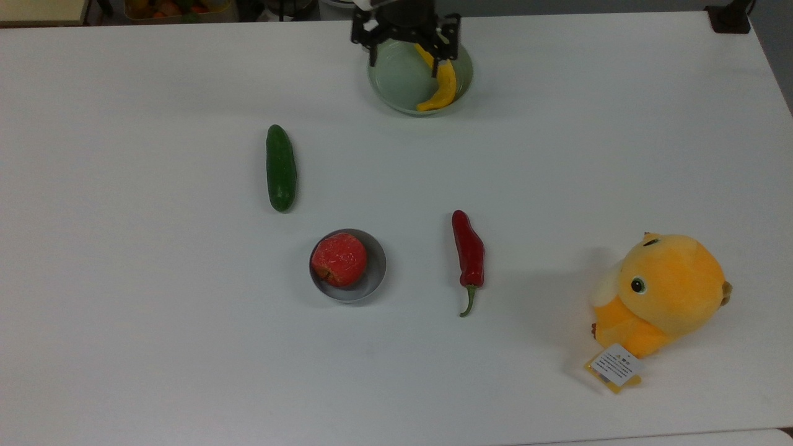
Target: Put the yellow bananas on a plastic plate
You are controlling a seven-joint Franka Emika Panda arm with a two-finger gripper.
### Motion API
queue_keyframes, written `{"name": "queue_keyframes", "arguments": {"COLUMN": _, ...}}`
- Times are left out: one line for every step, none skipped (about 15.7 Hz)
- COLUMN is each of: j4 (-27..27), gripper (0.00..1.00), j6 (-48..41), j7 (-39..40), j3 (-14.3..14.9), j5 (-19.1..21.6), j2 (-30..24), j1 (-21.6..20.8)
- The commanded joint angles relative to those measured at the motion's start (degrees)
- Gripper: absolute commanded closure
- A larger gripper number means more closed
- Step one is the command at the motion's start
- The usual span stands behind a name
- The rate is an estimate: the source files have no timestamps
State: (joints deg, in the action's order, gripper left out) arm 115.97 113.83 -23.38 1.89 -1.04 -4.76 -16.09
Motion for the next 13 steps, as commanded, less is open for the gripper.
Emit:
{"name": "queue_keyframes", "arguments": {"j4": -7.7, "gripper": 0.00, "j6": -5.9, "j7": 4.6, "j3": 1.9, "j5": 0.0, "j2": 0.5, "j1": 3.2}}
{"name": "queue_keyframes", "arguments": {"j4": -9.6, "gripper": 0.00, "j6": -7.0, "j7": 4.7, "j3": 1.9, "j5": 0.2, "j2": 0.8, "j1": 4.4}}
{"name": "queue_keyframes", "arguments": {"j4": -10.8, "gripper": 0.00, "j6": -7.6, "j7": 4.7, "j3": 2.0, "j5": 0.4, "j2": 1.1, "j1": 4.8}}
{"name": "queue_keyframes", "arguments": {"j4": -11.5, "gripper": 0.00, "j6": -7.4, "j7": 4.7, "j3": 2.1, "j5": 0.4, "j2": 1.2, "j1": 5.4}}
{"name": "queue_keyframes", "arguments": {"j4": -12.3, "gripper": 0.00, "j6": -7.4, "j7": 4.7, "j3": 2.4, "j5": 0.5, "j2": 1.9, "j1": 5.7}}
{"name": "queue_keyframes", "arguments": {"j4": -13.3, "gripper": 0.00, "j6": -7.3, "j7": 4.7, "j3": 2.8, "j5": 0.9, "j2": 2.7, "j1": 5.8}}
{"name": "queue_keyframes", "arguments": {"j4": -14.5, "gripper": 0.00, "j6": -7.4, "j7": 4.7, "j3": 2.9, "j5": 1.5, "j2": 3.8, "j1": 5.9}}
{"name": "queue_keyframes", "arguments": {"j4": -15.7, "gripper": 0.00, "j6": -7.5, "j7": 4.7, "j3": 2.9, "j5": 1.9, "j2": 4.7, "j1": 6.2}}
{"name": "queue_keyframes", "arguments": {"j4": -16.2, "gripper": 0.00, "j6": -7.5, "j7": 4.7, "j3": 2.9, "j5": 2.2, "j2": 5.1, "j1": 6.6}}
{"name": "queue_keyframes", "arguments": {"j4": -16.3, "gripper": 0.00, "j6": -7.4, "j7": 4.7, "j3": 2.9, "j5": 2.2, "j2": 5.3, "j1": 6.7}}
{"name": "queue_keyframes", "arguments": {"j4": -16.4, "gripper": 0.00, "j6": -7.3, "j7": 4.7, "j3": 2.9, "j5": 2.2, "j2": 5.3, "j1": 6.7}}
{"name": "queue_keyframes", "arguments": {"j4": -16.4, "gripper": 0.00, "j6": -7.3, "j7": 4.7, "j3": 2.9, "j5": 2.2, "j2": 5.4, "j1": 6.7}}
{"name": "queue_keyframes", "arguments": {"j4": -16.5, "gripper": 0.00, "j6": -7.2, "j7": 4.7, "j3": 2.9, "j5": 2.2, "j2": 5.4, "j1": 6.6}}
